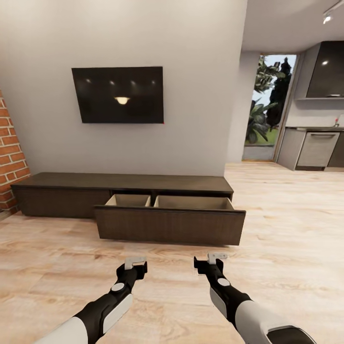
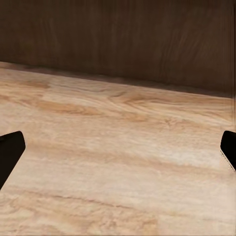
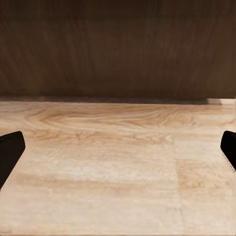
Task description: Place each of the two pumpkins and all three candles from the living room inside a cabinet in the living room (use any cabinet), then make sure every cabinet is closed, and position the cauldron so it is next to a table in the living room.
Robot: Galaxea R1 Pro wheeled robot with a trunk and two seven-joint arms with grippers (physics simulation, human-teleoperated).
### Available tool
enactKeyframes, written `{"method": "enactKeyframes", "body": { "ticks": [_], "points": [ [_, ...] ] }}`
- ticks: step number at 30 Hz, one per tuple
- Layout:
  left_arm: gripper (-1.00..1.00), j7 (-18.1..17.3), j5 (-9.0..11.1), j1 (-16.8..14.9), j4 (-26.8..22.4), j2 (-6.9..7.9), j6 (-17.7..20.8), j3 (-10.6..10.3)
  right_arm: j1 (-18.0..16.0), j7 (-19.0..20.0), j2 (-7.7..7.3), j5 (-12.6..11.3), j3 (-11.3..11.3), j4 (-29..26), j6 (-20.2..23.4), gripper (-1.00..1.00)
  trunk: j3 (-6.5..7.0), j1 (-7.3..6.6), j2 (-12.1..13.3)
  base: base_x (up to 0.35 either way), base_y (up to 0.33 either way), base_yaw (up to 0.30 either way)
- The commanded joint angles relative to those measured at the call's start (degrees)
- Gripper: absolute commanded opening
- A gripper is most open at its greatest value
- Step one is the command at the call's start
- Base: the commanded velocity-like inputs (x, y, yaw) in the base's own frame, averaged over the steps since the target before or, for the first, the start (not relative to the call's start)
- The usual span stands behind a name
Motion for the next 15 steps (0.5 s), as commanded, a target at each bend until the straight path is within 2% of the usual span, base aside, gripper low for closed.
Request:
{"method": "enactKeyframes", "body": {
  "ticks": [1, 15],
  "points": [
    [1.0, 0.26, 0.59, -0.08, -0.1, 0.14, -0.34, -0.5, -0.04, -0.33, -0.01, -0.41, 0.49, -0.09, -0.11, 1.0, -0.06, 0.02, -0.02, 0.302, -0.021, 0.0],
    [1.0, -0.01, 0.51, -0.08, 0.2, 0.75, -0.56, -0.53, -0.05, -0.33, -0.11, -0.68, 0.12, -1.26, -0.86, 1.0, -0.06, 0.02, -0.02, 0.292, 0.099, 0.0]
  ]
}}
